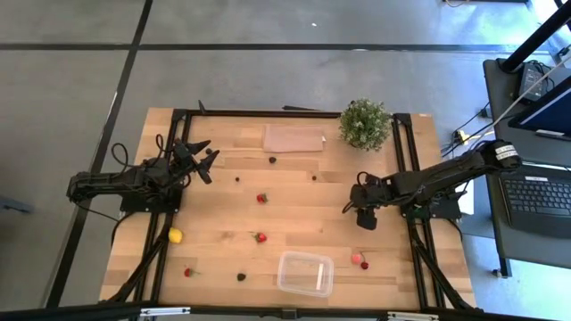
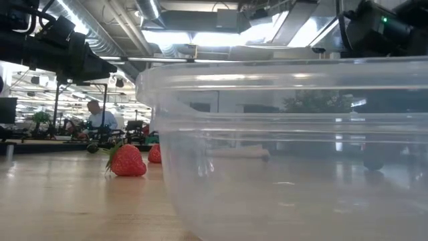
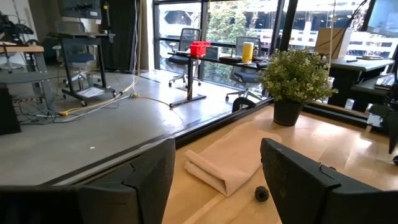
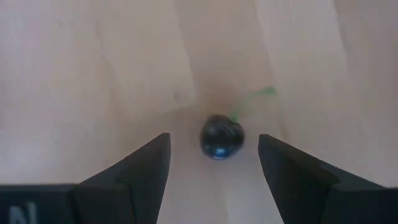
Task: Pick and placing Produce into tupperware
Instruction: Put the bottom black cherry into the transparent container, then put the peach into the transparent container
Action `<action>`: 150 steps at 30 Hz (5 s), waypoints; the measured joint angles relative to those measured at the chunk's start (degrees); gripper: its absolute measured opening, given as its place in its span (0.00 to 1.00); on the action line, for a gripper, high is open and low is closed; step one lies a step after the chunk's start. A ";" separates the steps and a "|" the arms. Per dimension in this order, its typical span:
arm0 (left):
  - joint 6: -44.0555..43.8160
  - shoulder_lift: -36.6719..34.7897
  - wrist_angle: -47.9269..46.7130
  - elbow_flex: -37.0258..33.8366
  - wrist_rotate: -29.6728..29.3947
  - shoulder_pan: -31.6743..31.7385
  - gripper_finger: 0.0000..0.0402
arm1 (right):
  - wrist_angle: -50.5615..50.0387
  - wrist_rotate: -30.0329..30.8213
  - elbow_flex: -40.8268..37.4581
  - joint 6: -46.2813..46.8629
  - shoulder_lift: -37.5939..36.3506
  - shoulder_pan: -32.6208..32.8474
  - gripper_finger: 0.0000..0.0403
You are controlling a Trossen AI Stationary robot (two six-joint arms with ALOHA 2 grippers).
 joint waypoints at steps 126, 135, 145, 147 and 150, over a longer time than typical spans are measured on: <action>0.01 -0.01 0.18 0.00 0.42 0.00 0.57 | -35.94 9.39 66.87 -2.10 33.45 29.37 0.56; 0.03 0.00 0.12 0.00 0.02 0.00 0.57 | -31.28 11.17 44.98 22.06 19.70 34.21 0.56; 0.01 0.00 0.06 0.00 0.00 0.00 0.57 | -15.40 9.28 28.39 36.20 17.62 36.34 0.56; 0.01 -0.01 0.05 0.00 0.00 0.00 0.57 | -10.89 8.20 25.92 33.57 17.64 36.37 0.56; 0.01 0.01 0.05 0.00 0.01 0.00 0.57 | -6.28 7.67 23.38 31.27 17.64 36.37 0.56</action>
